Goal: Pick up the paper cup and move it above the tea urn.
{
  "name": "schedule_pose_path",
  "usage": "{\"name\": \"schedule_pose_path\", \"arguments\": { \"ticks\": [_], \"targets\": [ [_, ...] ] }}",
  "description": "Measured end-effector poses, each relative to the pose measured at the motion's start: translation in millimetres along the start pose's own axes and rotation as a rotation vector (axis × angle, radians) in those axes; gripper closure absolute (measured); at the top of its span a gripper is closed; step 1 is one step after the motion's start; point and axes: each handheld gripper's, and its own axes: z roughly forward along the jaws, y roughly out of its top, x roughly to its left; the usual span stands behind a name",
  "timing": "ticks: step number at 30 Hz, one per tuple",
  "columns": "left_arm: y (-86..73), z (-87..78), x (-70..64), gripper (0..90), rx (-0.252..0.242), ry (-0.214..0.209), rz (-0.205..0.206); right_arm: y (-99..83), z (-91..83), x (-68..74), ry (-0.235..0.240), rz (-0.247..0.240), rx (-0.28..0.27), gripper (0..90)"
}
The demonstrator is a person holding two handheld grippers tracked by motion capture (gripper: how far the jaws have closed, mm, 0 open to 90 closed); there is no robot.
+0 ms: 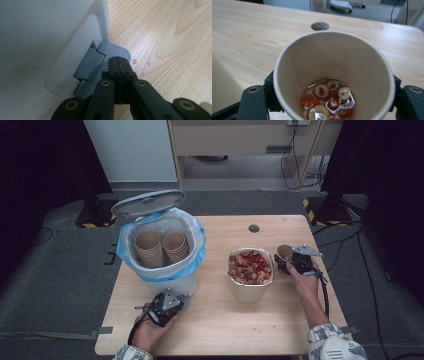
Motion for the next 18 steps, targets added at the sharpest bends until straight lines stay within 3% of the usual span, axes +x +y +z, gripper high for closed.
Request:
{"name": "schedule_pose_path", "arguments": {
  "ticks": [18],
  "targets": [
    [0.3, -0.2, -0.4, 90.0, 0.004, 0.001, 0.002, 21.5, -46.9, -20.9, 0.02, -0.091, -0.026, 29.1]
  ]
}}
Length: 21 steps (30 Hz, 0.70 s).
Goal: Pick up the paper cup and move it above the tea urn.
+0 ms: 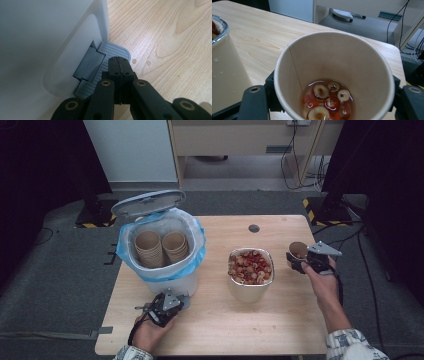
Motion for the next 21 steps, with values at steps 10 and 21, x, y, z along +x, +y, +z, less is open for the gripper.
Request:
{"name": "schedule_pose_path", "arguments": {
  "ticks": [10, 21],
  "targets": [
    [0.1, 0.0, -0.8, 90.0, 0.0, 0.004, 0.001, 12.4, -14.7, -7.4, -0.004, -0.008, -0.01, 28.7],
    [0.0, 0.0, -0.3, 89.9, 0.0, 0.001, -0.002, 36.4, -27.3, -8.0, -0.002, -0.066, -0.024, 28.7]
  ]
}}
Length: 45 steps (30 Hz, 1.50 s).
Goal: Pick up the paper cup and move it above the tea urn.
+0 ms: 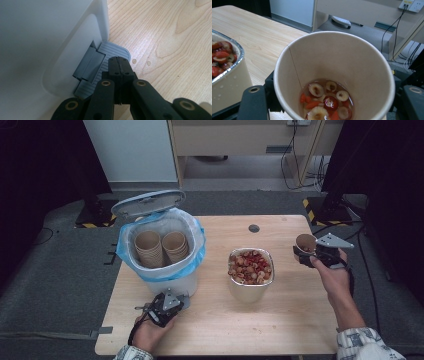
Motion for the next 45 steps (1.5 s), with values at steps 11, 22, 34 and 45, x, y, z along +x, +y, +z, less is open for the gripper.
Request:
{"name": "schedule_pose_path", "arguments": {
  "ticks": [11, 22, 34, 45],
  "targets": [
    [0.1, 0.0, -0.1, 89.9, 0.001, 0.001, 0.002, 12.6, 2.3, 3.3, 0.007, -0.026, 0.004, 28.4],
    [0.1, -0.1, -0.1, 89.9, 0.001, 0.001, 0.003, 20.9, 4.7, 3.4, 0.012, -0.013, 0.002, 28.3],
    [0.1, 0.0, 0.0, 89.9, 0.001, 0.0, 0.003, 45.2, -7.0, -3.0, 0.003, -0.029, -0.026, 28.2],
    [0.0, 0.0, 0.1, 89.9, 0.0, -0.001, 0.003, 60.0, -10.8, -3.2, 0.003, -0.052, -0.032, 28.1]
  ]
}}
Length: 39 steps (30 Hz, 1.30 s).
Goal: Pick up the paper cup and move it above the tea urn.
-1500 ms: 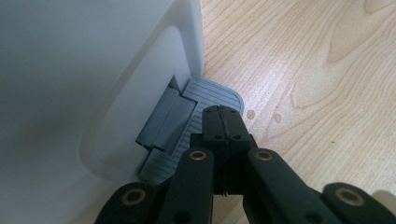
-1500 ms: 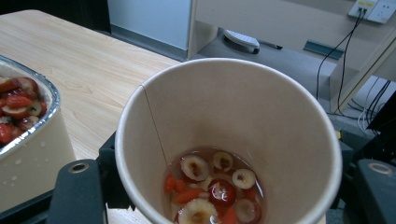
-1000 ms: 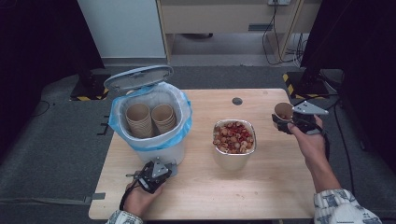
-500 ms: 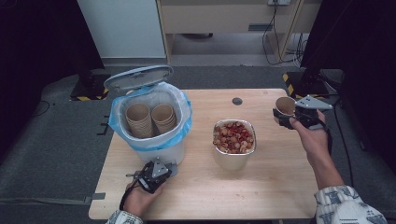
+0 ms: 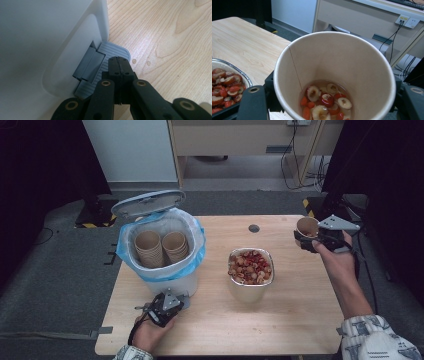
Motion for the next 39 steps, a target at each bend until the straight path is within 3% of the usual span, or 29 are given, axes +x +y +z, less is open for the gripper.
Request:
{"name": "schedule_pose_path", "arguments": {
  "ticks": [39],
  "targets": [
    [0.0, 0.0, 0.0, 89.9, -0.001, -0.001, 0.0, 41.5, 1.0, 8.4, 0.015, -0.118, -0.034, 28.0]
  ]
}}
